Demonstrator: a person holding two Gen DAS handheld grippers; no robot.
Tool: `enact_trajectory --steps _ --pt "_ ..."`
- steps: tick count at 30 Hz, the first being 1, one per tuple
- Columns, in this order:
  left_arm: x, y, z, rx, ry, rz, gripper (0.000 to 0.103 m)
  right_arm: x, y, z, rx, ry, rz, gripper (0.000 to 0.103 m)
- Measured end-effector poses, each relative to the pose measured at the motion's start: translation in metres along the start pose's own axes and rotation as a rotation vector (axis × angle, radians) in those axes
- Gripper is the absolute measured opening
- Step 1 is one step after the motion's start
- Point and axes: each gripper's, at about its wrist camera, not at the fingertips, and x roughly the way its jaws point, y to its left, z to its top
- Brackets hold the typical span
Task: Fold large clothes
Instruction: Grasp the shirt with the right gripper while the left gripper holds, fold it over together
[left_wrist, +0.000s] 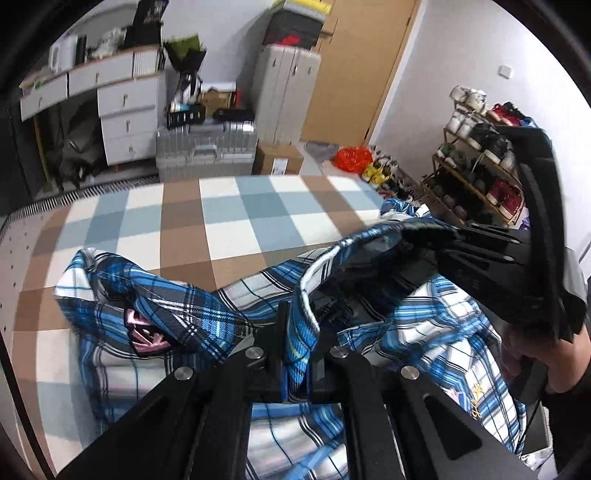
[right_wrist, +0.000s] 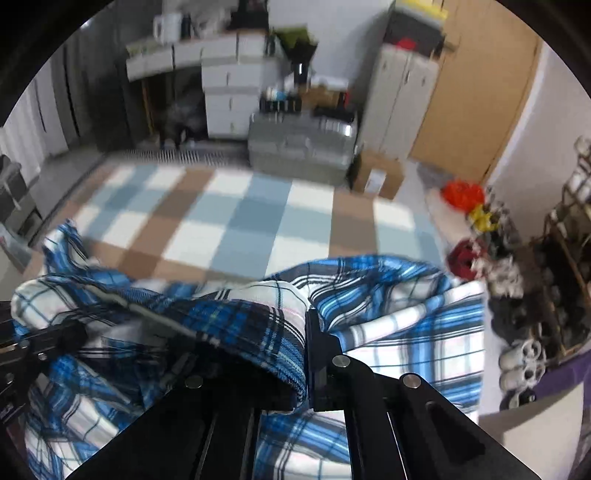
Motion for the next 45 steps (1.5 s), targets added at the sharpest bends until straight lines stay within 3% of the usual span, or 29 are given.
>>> enact_trajectory --steps 6,11,16,23,26,28,29,31,33,36,40,43,45 --pt "-0.047 -0.018 -0.041 -0.005 -0.071 -0.006 0.001 -0.072 0.004 -0.045 0.035 -0.122 0.012 0.002" --pt "-0.054 -0.029 -0.082 -0.048 -0.034 0.019 0.001 -0.101 0.014 -0.100 0.095 -0.139 0.029 0.003" --pt "-0.048 -0.030 -0.106 -0.100 0.012 0.017 0.001 -0.098 0.022 -0.150 0.212 -0.047 0.019 0.003" --pt "-0.044 -0.034 -0.118 -0.069 0.095 0.015 0.006 -0.089 0.025 -0.181 0.267 -0.015 -0.011 0.007" --pt "-0.056 -0.026 -0.118 -0.066 0.094 -0.006 0.019 -0.090 0.031 -0.190 0.228 0.007 -0.056 0.010" --pt "-0.060 -0.019 -0.121 -0.073 0.121 -0.012 0.048 -0.091 0.038 -0.197 0.176 0.030 -0.086 0.010" --pt "-0.062 -0.013 -0.120 -0.089 0.151 -0.046 0.051 -0.091 0.041 -0.199 0.142 0.034 -0.104 0.012" --pt "-0.068 -0.007 -0.122 -0.115 0.171 -0.088 0.051 -0.092 0.046 -0.201 0.087 0.045 -0.135 0.020" --pt "-0.080 -0.001 -0.119 -0.122 0.156 -0.118 0.051 -0.095 0.047 -0.207 0.058 0.064 -0.124 0.041" --pt "-0.103 0.004 -0.107 -0.072 0.085 -0.099 0.051 -0.118 0.037 -0.216 0.077 0.043 -0.103 0.067" --pt "-0.116 0.008 -0.075 -0.028 -0.023 -0.048 0.051 -0.151 0.025 -0.223 0.200 -0.064 -0.019 0.070" --pt "-0.113 0.019 -0.052 -0.078 -0.067 -0.083 0.054 -0.173 0.020 -0.203 0.303 -0.206 0.088 0.086" --pt "-0.110 0.029 -0.032 -0.051 -0.103 -0.063 0.054 -0.175 0.022 -0.181 0.322 -0.236 0.128 0.097"
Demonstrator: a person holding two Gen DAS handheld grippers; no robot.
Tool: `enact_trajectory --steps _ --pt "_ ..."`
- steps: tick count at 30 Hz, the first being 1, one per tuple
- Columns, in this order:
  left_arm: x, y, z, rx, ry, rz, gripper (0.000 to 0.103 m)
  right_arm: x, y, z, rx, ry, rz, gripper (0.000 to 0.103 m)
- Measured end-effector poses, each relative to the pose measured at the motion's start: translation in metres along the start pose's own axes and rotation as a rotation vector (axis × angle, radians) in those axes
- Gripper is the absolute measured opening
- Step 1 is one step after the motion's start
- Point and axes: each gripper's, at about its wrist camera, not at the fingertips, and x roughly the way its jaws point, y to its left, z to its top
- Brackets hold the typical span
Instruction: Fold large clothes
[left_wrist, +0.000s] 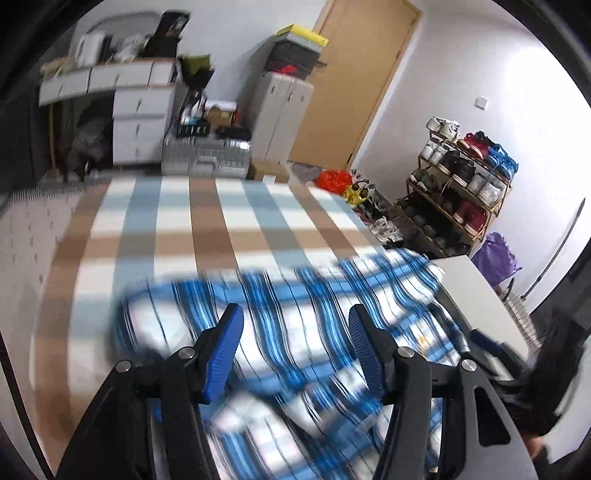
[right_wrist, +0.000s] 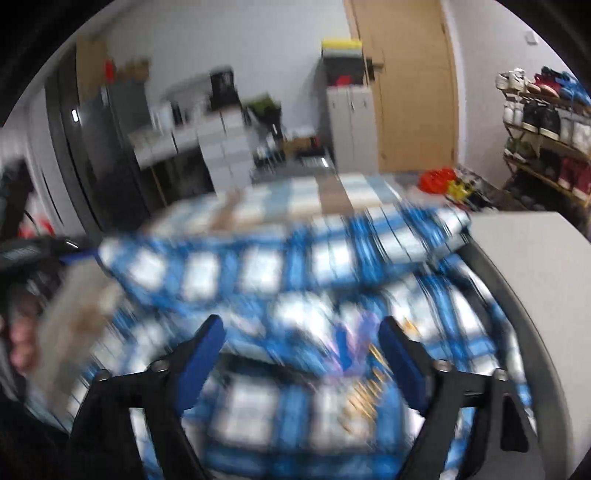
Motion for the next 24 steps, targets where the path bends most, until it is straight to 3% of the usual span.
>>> enact_trajectory --steps 2,4,7,11,14,20,24 --pt "0.003 0.022 0.006 -0.068 -0.059 0.032 0.054 0.011 0.011 0.026 -0.007 0.011 0.030 0.097" --pt "0.014 0.046 0.002 -0.185 -0.040 0.003 0.054 0.023 0.021 0.040 -0.019 0.004 0.043 0.098" --pt "0.043 0.063 -0.005 -0.254 0.078 -0.033 0.054 0.066 0.036 0.047 -0.067 0.084 0.001 0.099" --pt "0.074 0.066 -0.027 -0.178 0.236 0.116 0.054 0.114 0.046 0.023 -0.161 0.210 -0.084 0.099" --pt "0.085 0.077 -0.044 -0.211 0.346 0.129 0.054 0.135 0.045 -0.006 -0.292 0.333 -0.204 0.098" --pt "0.075 0.074 -0.059 -0.193 0.348 0.122 0.054 0.130 0.027 -0.034 -0.333 0.426 -0.171 0.098" --pt "0.059 0.063 -0.060 -0.198 0.318 0.160 0.054 0.119 0.014 -0.035 -0.258 0.456 -0.126 0.099"
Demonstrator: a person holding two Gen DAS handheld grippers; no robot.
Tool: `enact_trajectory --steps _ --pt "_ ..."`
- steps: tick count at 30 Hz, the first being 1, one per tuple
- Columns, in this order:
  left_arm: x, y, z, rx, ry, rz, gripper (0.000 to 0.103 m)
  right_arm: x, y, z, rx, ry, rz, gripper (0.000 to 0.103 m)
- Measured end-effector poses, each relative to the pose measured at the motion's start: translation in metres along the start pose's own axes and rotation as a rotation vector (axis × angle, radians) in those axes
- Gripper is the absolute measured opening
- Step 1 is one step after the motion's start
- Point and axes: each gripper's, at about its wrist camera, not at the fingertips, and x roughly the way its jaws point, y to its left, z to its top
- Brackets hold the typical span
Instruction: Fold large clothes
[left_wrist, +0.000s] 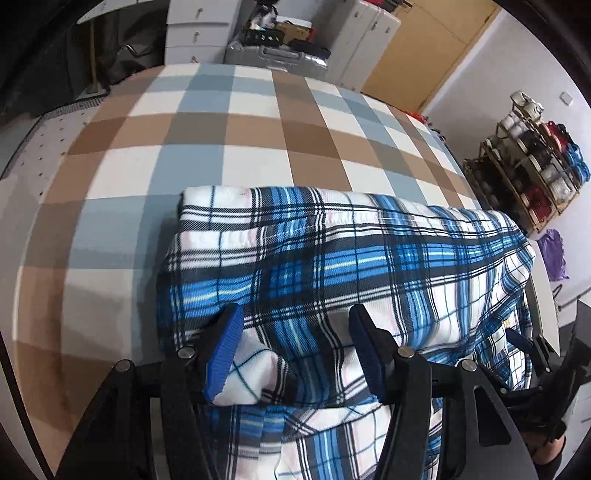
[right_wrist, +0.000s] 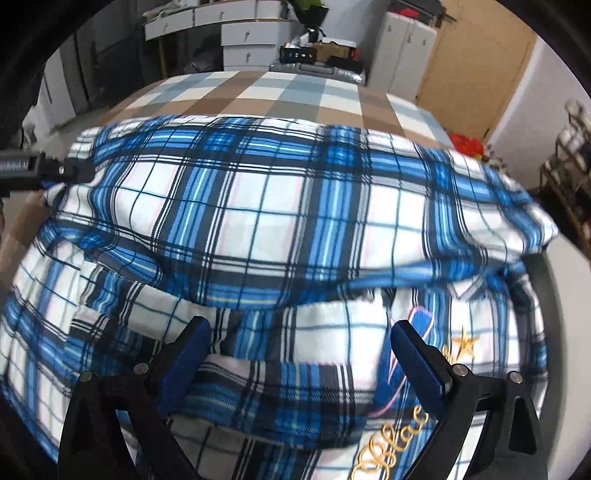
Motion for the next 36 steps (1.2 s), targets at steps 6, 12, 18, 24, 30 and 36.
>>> enact_trajectory --steps 6,12,18,24,30,36 --pt "-0.019 -0.013 -0.005 0.078 -0.051 -0.022 0.054 -0.059 -0.029 0.018 0.124 -0.181 0.092 0.099" --pt "0.001 -0.005 0.006 0.041 -0.012 -0.005 0.054 -0.041 -0.059 0.093 0.130 -0.153 0.002 0.099" --pt "0.008 0.001 0.011 0.006 0.009 -0.026 0.054 0.036 -0.102 0.116 0.116 0.047 -0.121 0.099" --pt "0.011 -0.004 0.011 0.039 0.022 0.002 0.054 0.060 -0.114 0.079 0.158 0.196 -0.035 0.101" --pt "0.002 -0.005 0.012 -0.001 0.022 -0.009 0.054 0.045 -0.094 0.080 0.006 0.322 -0.069 0.101" --pt "-0.007 -0.027 0.007 0.043 0.063 -0.245 0.054 0.020 -0.037 0.092 -0.159 0.154 0.025 0.103"
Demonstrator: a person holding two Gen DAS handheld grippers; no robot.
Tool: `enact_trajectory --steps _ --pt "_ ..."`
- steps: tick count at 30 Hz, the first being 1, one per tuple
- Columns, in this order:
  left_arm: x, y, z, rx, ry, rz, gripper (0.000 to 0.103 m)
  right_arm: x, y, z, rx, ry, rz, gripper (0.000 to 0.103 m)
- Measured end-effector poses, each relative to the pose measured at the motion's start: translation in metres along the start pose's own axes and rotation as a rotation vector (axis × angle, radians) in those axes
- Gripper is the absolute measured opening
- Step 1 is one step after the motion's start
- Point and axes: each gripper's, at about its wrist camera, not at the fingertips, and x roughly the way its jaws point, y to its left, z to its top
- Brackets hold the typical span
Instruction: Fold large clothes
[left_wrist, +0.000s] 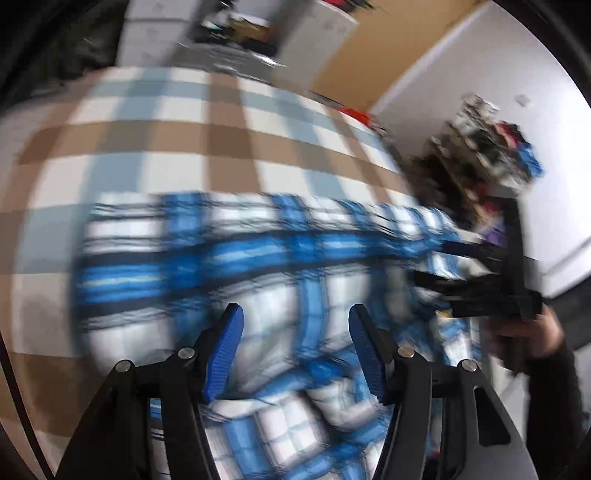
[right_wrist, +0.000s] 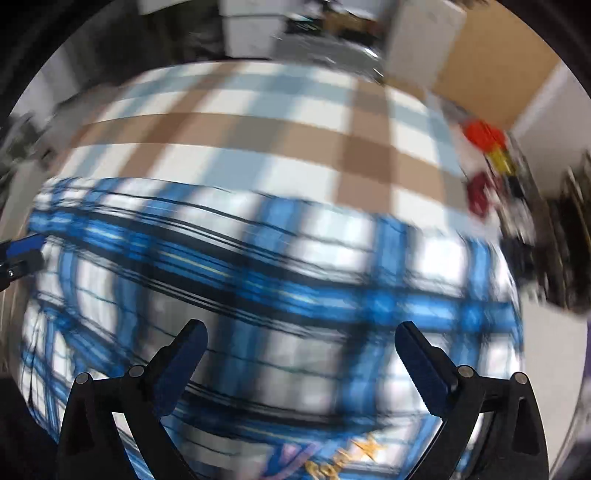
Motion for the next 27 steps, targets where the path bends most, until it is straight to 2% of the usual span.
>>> enact_trajectory --steps 2,4,9,12,13,16,21,27 --pt "0.013 -0.003 -0.002 0.049 0.015 0.086 0.054 0.022 0.014 0.000 -0.030 0.068 0.009 0.103" --pt "0.026 -0.002 -0.003 0.068 0.046 0.121 0.054 0.041 0.018 -0.001 -0.037 0.128 0.002 0.103" --pt "0.032 -0.003 0.001 0.071 0.035 0.151 0.054 0.046 0.012 -0.003 0.023 0.105 0.048 0.103" --pt "0.046 -0.015 0.009 0.174 0.042 0.273 0.054 0.047 0.011 0.000 0.020 0.084 0.055 0.103" --pt "0.051 -0.017 0.013 0.206 0.039 0.318 0.058 0.047 0.011 0.001 0.015 0.074 0.057 0.103" --pt "0.057 -0.014 0.029 0.192 0.063 0.323 0.058 0.048 0.012 0.008 0.005 0.045 0.065 0.103" --pt "0.065 0.001 0.062 0.227 0.143 0.337 0.060 0.053 0.008 0.024 -0.015 0.016 0.073 0.103" --pt "0.076 0.025 0.109 0.266 0.173 0.412 0.060 0.064 0.018 0.065 0.014 -0.029 0.061 0.103"
